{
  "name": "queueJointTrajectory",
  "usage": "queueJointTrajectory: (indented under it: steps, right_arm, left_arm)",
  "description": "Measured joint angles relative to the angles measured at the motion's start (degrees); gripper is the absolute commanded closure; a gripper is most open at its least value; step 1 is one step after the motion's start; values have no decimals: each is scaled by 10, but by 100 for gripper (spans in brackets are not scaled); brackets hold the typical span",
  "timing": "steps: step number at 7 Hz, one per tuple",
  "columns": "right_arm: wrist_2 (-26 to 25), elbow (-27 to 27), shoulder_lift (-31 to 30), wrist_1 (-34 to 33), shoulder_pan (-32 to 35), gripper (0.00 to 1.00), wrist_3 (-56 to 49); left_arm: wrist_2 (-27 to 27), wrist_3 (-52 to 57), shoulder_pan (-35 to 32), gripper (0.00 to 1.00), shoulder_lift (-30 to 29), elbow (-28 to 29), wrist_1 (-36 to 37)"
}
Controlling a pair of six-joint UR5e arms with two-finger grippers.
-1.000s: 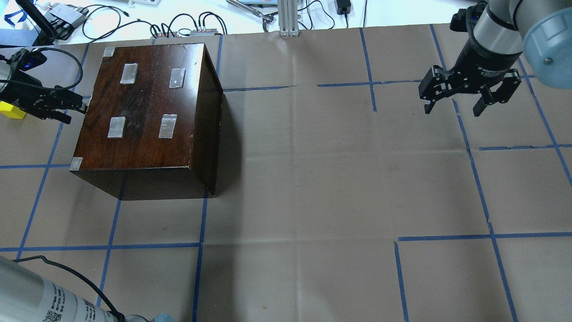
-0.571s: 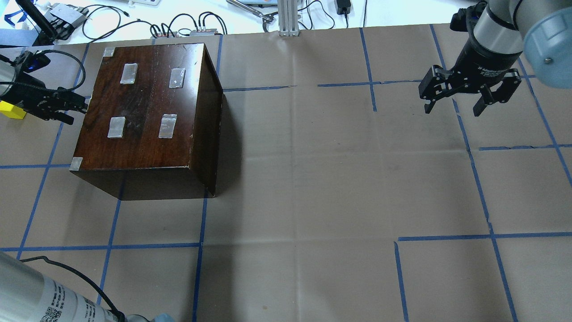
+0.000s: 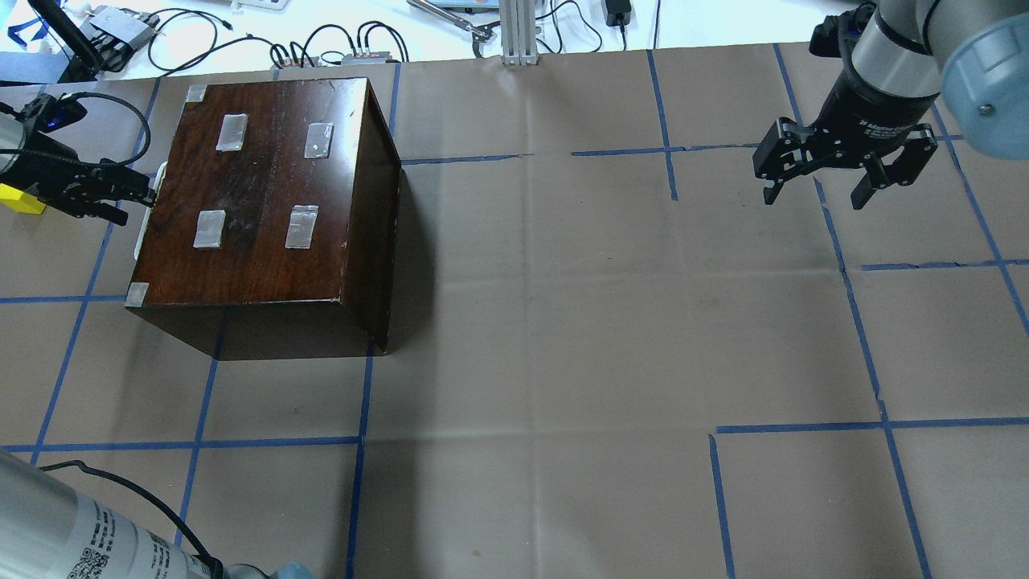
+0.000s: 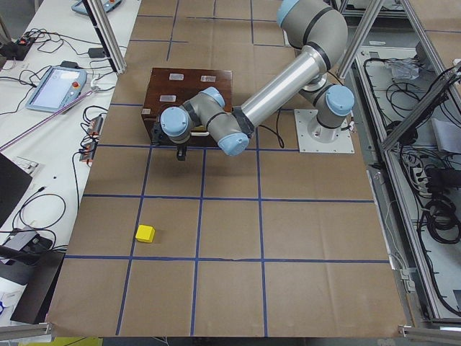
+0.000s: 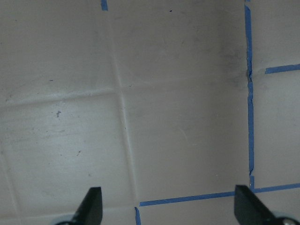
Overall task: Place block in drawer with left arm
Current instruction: 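Pull the drawer outward with the left gripper, away from the box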
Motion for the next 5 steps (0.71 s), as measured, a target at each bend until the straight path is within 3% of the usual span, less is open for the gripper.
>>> queueJointTrajectory:
  steps: [5]
  right_arm:
    - [0, 0, 0, 0, 0, 0, 0]
  left_arm:
    - [16, 1, 7, 2, -4, 20, 11]
